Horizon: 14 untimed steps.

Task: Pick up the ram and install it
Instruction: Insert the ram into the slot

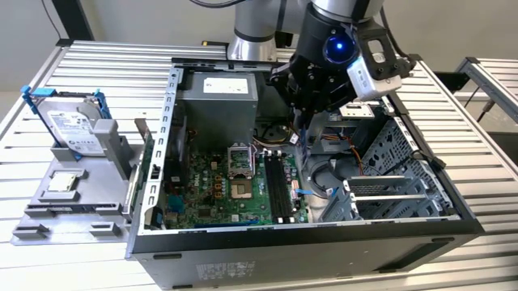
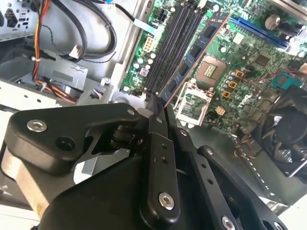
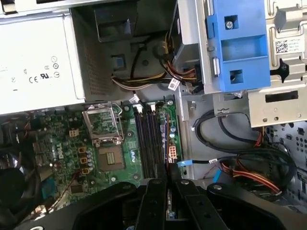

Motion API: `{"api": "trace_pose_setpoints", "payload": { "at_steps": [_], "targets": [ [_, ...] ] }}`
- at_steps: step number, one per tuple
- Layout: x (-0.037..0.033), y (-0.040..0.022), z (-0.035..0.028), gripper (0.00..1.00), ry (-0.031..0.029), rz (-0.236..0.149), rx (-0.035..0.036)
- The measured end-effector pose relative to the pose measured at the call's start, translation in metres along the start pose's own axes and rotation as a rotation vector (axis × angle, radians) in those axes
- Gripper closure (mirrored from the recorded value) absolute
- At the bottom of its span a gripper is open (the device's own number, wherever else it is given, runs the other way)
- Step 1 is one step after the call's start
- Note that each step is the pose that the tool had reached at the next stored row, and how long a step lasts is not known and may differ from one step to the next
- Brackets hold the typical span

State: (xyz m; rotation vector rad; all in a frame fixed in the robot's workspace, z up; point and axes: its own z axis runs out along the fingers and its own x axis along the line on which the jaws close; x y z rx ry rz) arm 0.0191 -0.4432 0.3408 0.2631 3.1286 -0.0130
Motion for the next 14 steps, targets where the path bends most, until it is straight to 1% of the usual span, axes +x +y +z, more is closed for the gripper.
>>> {"api": "trace_pose_setpoints", "payload": {
  "at_steps": [2,7,14],
  "targets": [
    [0.0002,0.0,0.0036,1.0,0.0001,0.009,-0.0001],
    [0.0008,0.0,0.0128,1.0,0.0002,0.018,0.0],
    [0.0013,0.0,0.0254,1.0,0.0002,0.022,0.0]
  ]
}}
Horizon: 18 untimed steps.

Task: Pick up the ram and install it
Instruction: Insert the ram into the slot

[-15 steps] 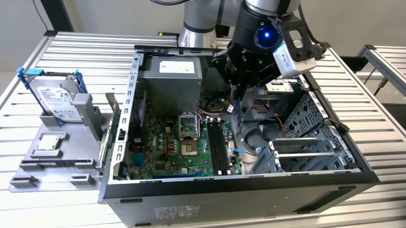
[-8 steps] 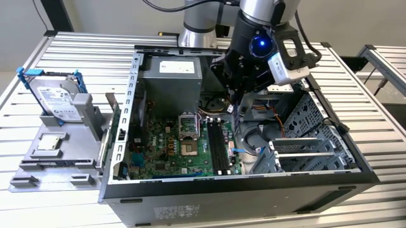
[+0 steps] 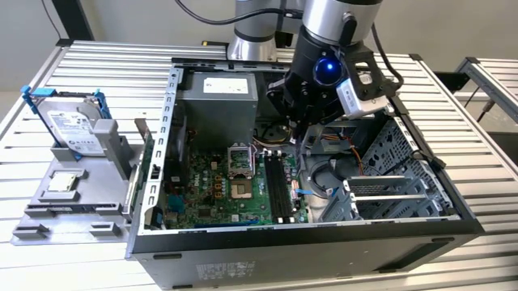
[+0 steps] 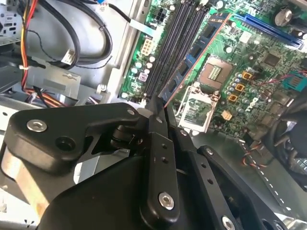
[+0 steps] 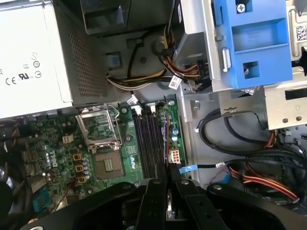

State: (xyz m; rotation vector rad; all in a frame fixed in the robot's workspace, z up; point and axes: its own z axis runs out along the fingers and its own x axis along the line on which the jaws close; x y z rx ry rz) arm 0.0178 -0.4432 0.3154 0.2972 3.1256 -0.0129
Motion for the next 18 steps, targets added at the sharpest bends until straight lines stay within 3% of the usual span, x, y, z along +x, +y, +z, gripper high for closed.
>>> {"api": "trace_pose_setpoints", "payload": {
  "at_steps": [12,18],
  "targets": [
    [0.0032,-0.0007,0.022,1.0,0.0002,0.002,0.0],
    [0.0032,-0.0006,0.0306,1.0,-0.0004,-0.103,-0.0001]
  ]
}}
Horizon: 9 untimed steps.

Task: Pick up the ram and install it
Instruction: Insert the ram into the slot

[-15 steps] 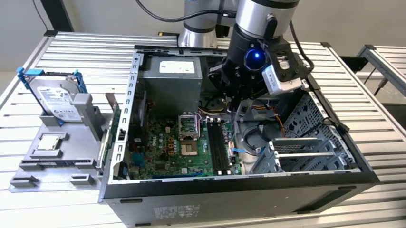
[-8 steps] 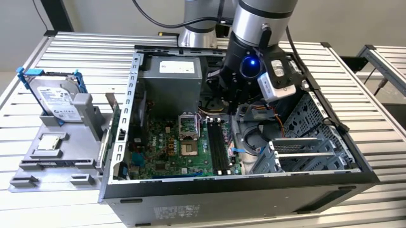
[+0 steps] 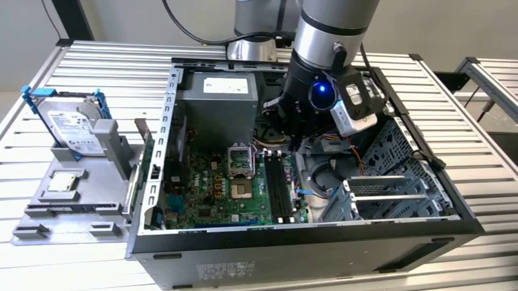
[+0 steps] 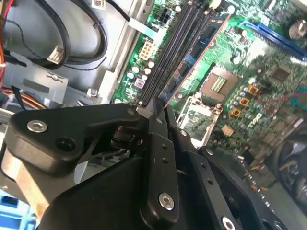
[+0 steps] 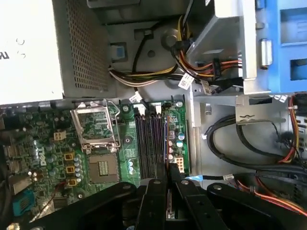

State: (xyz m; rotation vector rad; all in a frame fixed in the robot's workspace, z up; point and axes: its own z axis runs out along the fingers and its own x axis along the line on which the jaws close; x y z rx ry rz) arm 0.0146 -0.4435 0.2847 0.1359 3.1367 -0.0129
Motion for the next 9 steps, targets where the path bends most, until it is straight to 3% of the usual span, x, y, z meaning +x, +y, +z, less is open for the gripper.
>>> {"api": "trace_pose_setpoints", "payload": {
  "at_steps": [4,9],
  "targets": [
    [0.0001,0.0,0.0072,1.0,-0.0005,-0.054,-0.0001],
    [0.0004,-0.0004,0.0164,1.0,-0.0005,-0.056,-0.0001]
  ]
}}
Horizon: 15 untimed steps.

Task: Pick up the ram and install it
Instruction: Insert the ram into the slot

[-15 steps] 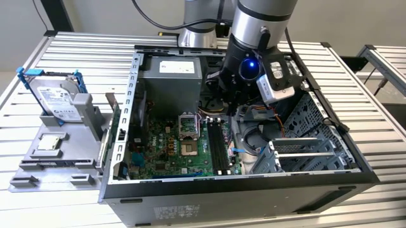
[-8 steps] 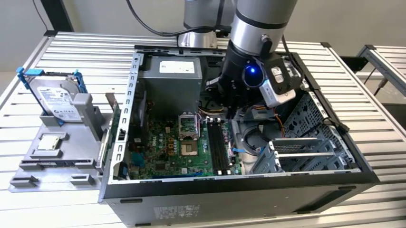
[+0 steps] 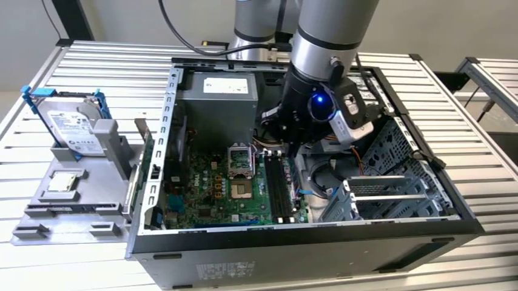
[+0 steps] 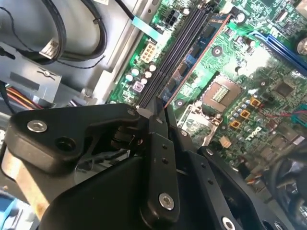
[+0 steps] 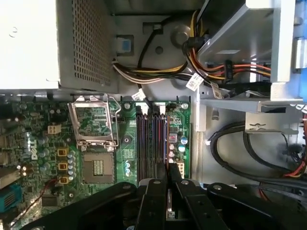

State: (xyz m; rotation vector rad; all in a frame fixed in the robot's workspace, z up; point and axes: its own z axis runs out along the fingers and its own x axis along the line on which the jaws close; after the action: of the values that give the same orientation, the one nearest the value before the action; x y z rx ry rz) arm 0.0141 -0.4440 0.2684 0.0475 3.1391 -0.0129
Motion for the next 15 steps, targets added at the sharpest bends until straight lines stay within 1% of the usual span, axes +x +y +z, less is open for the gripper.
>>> {"api": "trace_pose_setpoints", "payload": {
  "at_steps": [8,15],
  "targets": [
    [0.0,-0.0015,0.0145,1.0,-0.0001,-0.001,-0.0001],
    [-0.0003,-0.0066,0.0275,1.0,0.0,-0.001,-0.0002]
  ]
}}
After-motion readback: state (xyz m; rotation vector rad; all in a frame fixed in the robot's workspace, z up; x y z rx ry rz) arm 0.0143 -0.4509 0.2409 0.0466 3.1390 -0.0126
